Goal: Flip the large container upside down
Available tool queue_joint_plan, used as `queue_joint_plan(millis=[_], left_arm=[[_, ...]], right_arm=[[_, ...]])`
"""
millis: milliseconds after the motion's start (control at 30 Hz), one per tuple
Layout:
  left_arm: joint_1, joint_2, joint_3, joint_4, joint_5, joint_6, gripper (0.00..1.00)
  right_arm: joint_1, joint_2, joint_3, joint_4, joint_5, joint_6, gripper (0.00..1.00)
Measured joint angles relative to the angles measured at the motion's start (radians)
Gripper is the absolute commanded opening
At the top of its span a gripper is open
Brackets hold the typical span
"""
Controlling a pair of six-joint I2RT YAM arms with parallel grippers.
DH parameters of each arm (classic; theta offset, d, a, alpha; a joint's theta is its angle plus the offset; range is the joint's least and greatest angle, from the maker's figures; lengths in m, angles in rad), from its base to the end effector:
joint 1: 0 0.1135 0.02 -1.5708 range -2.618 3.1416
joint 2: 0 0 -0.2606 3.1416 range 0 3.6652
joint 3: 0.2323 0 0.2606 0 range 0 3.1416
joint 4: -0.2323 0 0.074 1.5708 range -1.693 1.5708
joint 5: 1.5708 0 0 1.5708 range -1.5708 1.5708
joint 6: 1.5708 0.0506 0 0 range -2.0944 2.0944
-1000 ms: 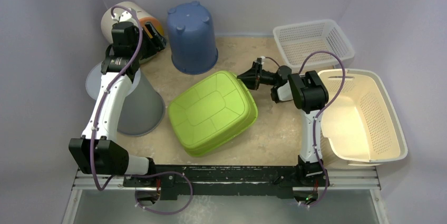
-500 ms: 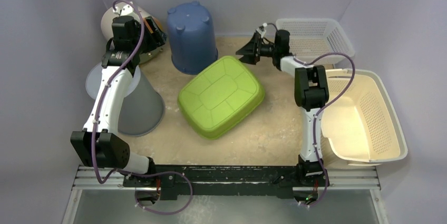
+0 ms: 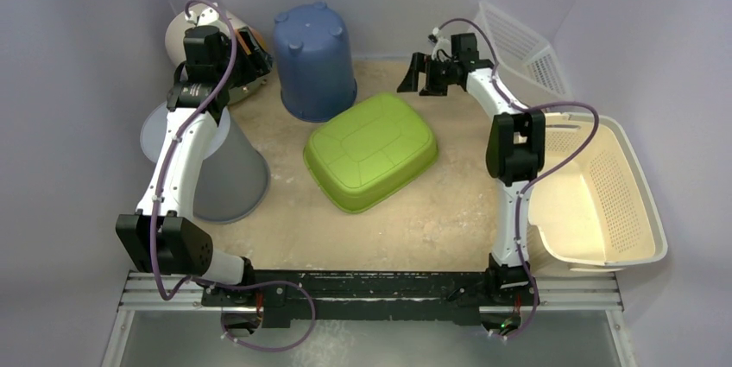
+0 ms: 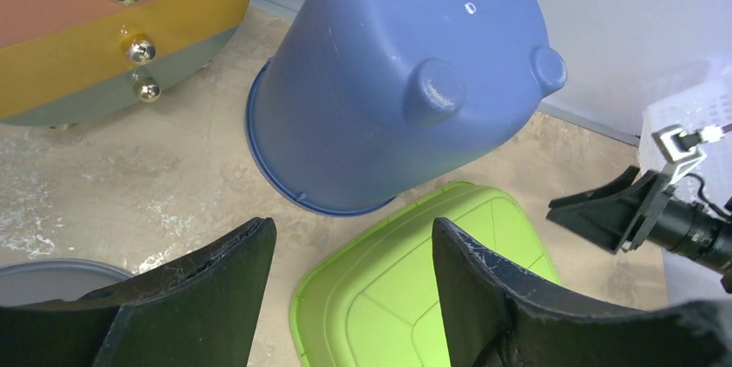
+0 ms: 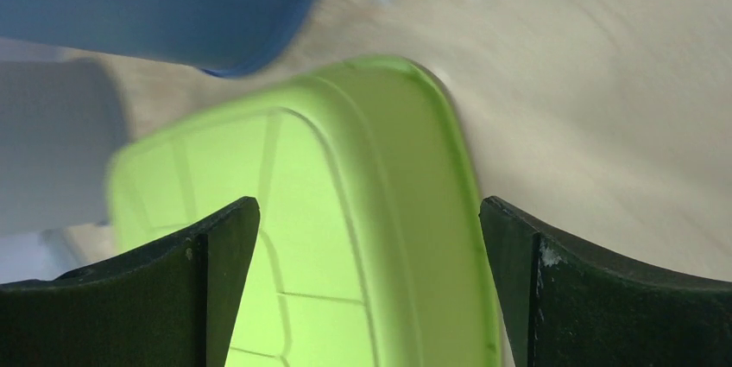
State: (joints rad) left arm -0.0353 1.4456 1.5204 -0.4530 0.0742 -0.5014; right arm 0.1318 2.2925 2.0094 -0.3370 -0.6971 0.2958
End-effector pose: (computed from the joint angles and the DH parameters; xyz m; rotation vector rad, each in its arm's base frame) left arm 0.3512 -0.0162 0.4049 -0.4070 1.9296 -0.4253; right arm 0.5352 0.1037 0.2303 -0.2256 2.1843 1.0022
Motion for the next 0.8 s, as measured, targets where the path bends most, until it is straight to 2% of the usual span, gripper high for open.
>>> queue_joint_plan(millis=[200, 333, 567, 800], left_arm=[[0.000, 0.000, 0.000, -0.005, 0.000, 0.004, 0.67], [0.000, 0.000, 0.000, -0.008, 0.000, 0.009, 0.67], [0.002, -0.010, 0.000, -0.014, 0.000, 0.015, 0.67], [0.003, -0.019, -0.001, -0.015, 0.000, 0.016, 0.67]], right_arm=[[0.030, -0.126, -0.184, -0.109, 0.386, -0.088, 1.00], [0.032, -0.175, -0.214, -0.134, 0.553, -0.118, 1.00], [0.045, -0.186, -0.237, -0.154, 0.697, -0.167, 1.00], [0.175, -0.185, -0.294, -0.169, 0.768, -0.204, 1.00]])
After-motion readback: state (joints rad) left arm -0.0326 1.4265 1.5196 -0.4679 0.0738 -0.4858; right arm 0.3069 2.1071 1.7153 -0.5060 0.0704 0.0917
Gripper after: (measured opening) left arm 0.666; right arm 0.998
